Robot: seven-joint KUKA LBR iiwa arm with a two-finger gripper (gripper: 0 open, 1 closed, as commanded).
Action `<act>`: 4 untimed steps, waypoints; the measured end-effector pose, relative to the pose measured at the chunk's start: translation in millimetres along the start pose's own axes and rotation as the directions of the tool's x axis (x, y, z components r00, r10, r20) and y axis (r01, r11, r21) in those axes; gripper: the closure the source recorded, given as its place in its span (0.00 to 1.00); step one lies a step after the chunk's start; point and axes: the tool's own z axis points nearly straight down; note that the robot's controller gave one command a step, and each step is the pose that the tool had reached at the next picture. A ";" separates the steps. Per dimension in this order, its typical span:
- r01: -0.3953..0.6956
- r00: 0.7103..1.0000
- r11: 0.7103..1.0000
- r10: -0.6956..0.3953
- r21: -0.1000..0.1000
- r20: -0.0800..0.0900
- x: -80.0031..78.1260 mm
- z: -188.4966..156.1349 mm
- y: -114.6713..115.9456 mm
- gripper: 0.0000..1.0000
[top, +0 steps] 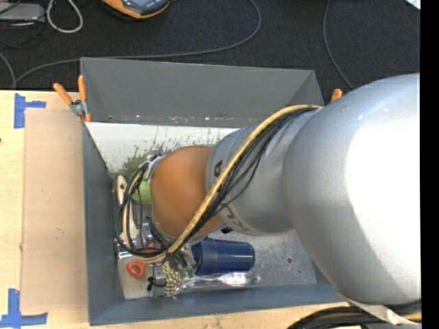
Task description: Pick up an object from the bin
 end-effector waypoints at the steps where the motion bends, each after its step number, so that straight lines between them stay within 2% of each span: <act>1: 0.058 0.998 0.998 -0.058 -0.005 0.040 -91.4 -38.4 -17.6 0.00; 2: 0.006 1.000 1.000 -0.006 -0.001 -0.008 -8.7 19.1 9.8 0.00; 3: 0.172 0.984 0.985 -0.172 0.001 0.038 -10.8 15.2 7.6 1.00; 4: 0.171 0.985 0.985 -0.170 0.000 0.038 -10.8 14.9 7.5 1.00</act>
Offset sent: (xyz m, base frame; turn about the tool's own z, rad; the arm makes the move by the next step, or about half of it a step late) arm 0.0099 0.0096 -0.0169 -0.0041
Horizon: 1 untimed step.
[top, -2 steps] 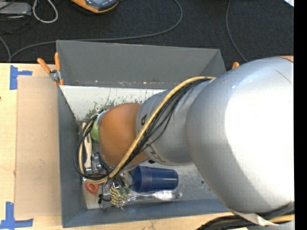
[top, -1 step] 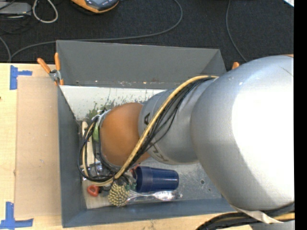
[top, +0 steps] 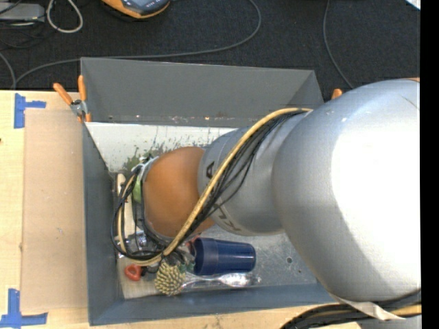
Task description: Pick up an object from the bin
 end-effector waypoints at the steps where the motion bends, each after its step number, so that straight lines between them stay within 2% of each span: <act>1: 0.004 1.000 1.000 -0.004 0.001 -0.004 0.7 -102.9 5.8 1.00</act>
Offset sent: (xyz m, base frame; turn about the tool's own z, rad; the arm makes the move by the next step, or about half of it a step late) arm -0.0231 -0.0277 -0.0017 0.0434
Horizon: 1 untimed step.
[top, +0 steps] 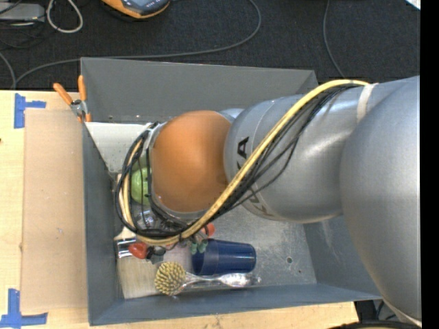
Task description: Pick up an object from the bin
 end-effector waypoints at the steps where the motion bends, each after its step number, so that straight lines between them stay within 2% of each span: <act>1: -0.035 0.999 0.999 0.035 0.000 -0.002 22.1 81.9 -18.9 1.00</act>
Offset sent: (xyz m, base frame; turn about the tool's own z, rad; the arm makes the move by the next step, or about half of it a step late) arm -0.0048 -0.0041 -0.0300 0.0305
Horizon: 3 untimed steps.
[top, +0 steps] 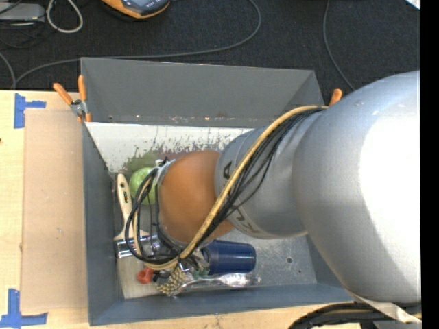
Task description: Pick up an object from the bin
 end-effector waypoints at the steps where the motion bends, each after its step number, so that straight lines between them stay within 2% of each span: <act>1: 0.004 1.000 1.000 -0.004 -0.003 0.013 -15.5 -51.1 16.5 1.00; 2: 0.002 1.000 1.000 -0.002 -0.003 0.013 -15.5 -51.1 16.3 1.00; 3: -0.045 0.999 0.999 0.045 -0.002 0.008 -25.2 -18.1 -1.7 1.00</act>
Offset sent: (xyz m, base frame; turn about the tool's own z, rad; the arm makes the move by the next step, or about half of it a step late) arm 0.0000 0.0000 0.0000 0.0000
